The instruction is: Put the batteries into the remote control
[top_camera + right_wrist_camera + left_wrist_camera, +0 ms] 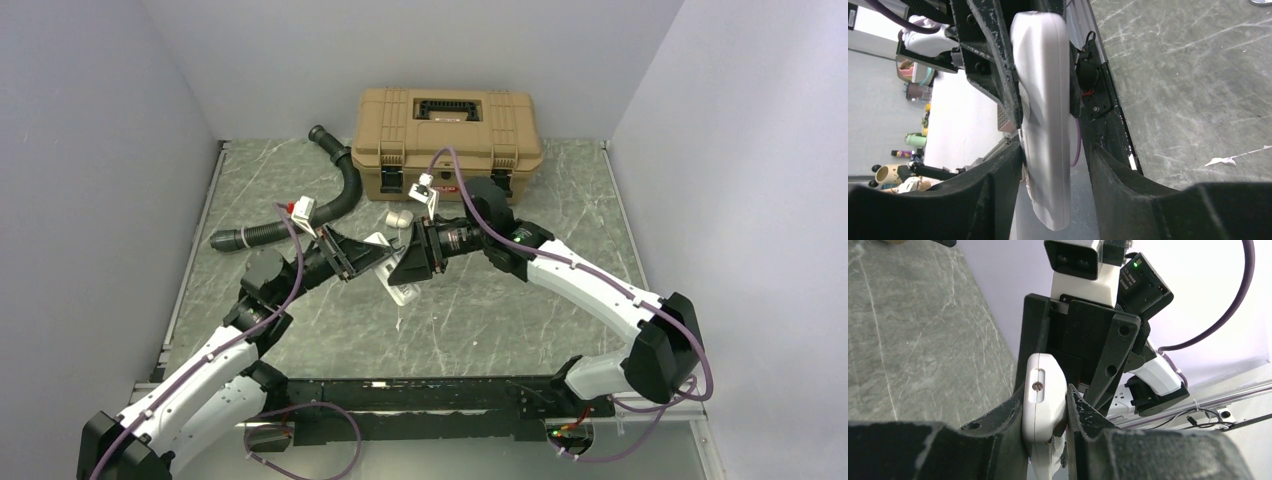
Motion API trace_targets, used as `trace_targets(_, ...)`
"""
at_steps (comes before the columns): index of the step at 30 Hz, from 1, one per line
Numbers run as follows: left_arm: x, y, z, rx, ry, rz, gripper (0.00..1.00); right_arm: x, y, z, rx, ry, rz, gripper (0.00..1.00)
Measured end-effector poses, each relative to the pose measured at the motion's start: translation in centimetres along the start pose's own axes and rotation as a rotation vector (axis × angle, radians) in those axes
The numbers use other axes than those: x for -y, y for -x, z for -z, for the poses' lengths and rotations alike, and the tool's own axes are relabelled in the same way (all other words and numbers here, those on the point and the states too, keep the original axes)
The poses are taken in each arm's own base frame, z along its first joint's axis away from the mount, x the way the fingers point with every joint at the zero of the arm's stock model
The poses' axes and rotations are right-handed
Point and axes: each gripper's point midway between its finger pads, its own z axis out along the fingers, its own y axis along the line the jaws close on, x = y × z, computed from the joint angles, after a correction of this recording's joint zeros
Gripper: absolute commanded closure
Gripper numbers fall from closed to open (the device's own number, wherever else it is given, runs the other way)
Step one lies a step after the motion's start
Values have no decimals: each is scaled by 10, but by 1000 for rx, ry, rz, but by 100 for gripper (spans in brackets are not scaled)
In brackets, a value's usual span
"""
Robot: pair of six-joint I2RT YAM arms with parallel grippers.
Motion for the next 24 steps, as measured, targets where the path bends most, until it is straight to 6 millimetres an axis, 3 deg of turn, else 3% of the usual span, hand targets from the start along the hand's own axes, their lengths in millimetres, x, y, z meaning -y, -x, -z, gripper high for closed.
trace_targets(9, 1, 3, -3, 3, -3, -9, 100, -9, -1, 0, 18, 66, -14, 63)
trace_targets(13, 3, 3, -3, 6, -10, -12, 99, -12, -1, 0, 18, 80, -18, 78)
trace_targets(17, 4, 4, -3, 7, -14, -14, 81, -13, 0, 0, 20, 83, -16, 100)
trace_targets(24, 3, 5, -3, 16, -3, -19, 29, -11, 3, 1, 45, 56, -5, 100)
